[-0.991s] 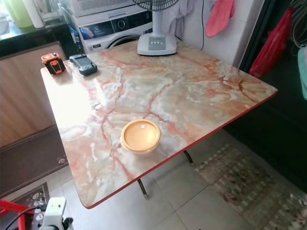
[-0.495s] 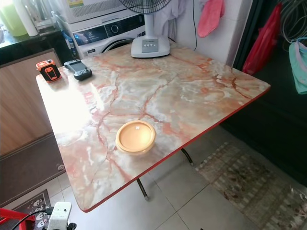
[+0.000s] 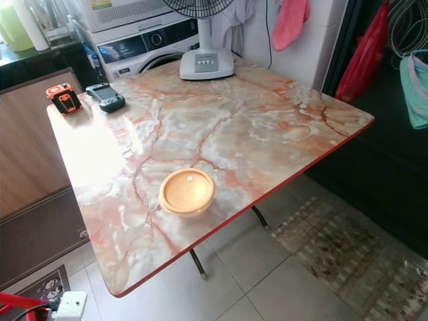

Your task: Restocking fridge

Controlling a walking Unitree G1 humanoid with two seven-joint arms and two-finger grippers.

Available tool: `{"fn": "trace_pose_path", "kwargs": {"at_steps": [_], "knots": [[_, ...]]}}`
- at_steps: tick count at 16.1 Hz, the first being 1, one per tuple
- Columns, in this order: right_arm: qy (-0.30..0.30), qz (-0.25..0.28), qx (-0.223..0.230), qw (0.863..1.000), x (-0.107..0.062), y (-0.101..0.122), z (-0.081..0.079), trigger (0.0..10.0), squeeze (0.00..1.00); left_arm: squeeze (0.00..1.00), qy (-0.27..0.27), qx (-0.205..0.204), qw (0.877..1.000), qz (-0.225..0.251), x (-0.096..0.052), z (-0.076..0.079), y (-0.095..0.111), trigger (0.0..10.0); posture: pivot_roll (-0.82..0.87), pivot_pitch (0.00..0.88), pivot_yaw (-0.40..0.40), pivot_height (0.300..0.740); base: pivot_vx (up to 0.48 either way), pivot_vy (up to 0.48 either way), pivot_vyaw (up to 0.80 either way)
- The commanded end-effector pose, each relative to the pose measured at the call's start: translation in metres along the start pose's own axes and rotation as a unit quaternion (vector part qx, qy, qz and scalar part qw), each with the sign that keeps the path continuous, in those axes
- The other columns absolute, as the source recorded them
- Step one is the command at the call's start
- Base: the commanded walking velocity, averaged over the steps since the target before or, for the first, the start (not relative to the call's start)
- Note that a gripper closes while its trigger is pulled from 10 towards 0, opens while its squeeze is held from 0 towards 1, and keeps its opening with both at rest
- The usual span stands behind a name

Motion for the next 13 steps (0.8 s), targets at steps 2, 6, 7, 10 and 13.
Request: {"fn": "trace_pose_path", "kwargs": {"at_steps": [2,6,7,10,13], "knots": [[0.006,-0.012,0.006,1.000,-0.001,-0.009,-0.006,10.0,0.00,0.00,0.002,-0.007,1.000,-0.008,0.000,0.007,-0.004,10.0,-0.08,0.000,0.088,0.740,0.000,0.000,0.00],[0.006,-0.012,0.002,1.000,-0.001,-0.008,-0.005,10.0,0.00,0.00,-0.009,-0.011,1.000,0.000,0.001,0.031,0.009,10.0,-0.08,0.000,0.084,0.740,-0.193,0.000,0.00],[0.007,-0.011,0.001,1.000,-0.001,-0.007,-0.005,10.0,0.00,0.00,-0.009,-0.013,1.000,0.001,0.001,0.033,0.010,10.0,-0.08,0.000,0.084,0.740,-0.270,0.000,0.00],[0.008,-0.010,-0.003,1.000,0.000,-0.006,-0.006,10.0,0.00,0.00,-0.006,-0.019,1.000,0.000,0.001,0.028,0.007,10.0,-0.08,0.000,0.084,0.740,-0.287,0.000,0.00],[0.010,-0.010,-0.007,1.000,0.000,-0.005,-0.006,10.0,0.00,0.00,-0.005,-0.026,1.000,0.000,0.001,0.028,0.007,10.0,-0.08,0.000,0.083,0.740,-0.289,0.000,0.00]]}}
Point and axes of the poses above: a point about 5 cm out from each wrist's last joint towards the gripper, its own x axis pointing out of the wrist towards the gripper, its own y axis along the axis of the wrist's last joint, z = x × y, the point moved 4 cm from there along x, pointing out of the wrist towards the gripper, and after that the axes turned 2 degrees about x, right-handed, at the moved point
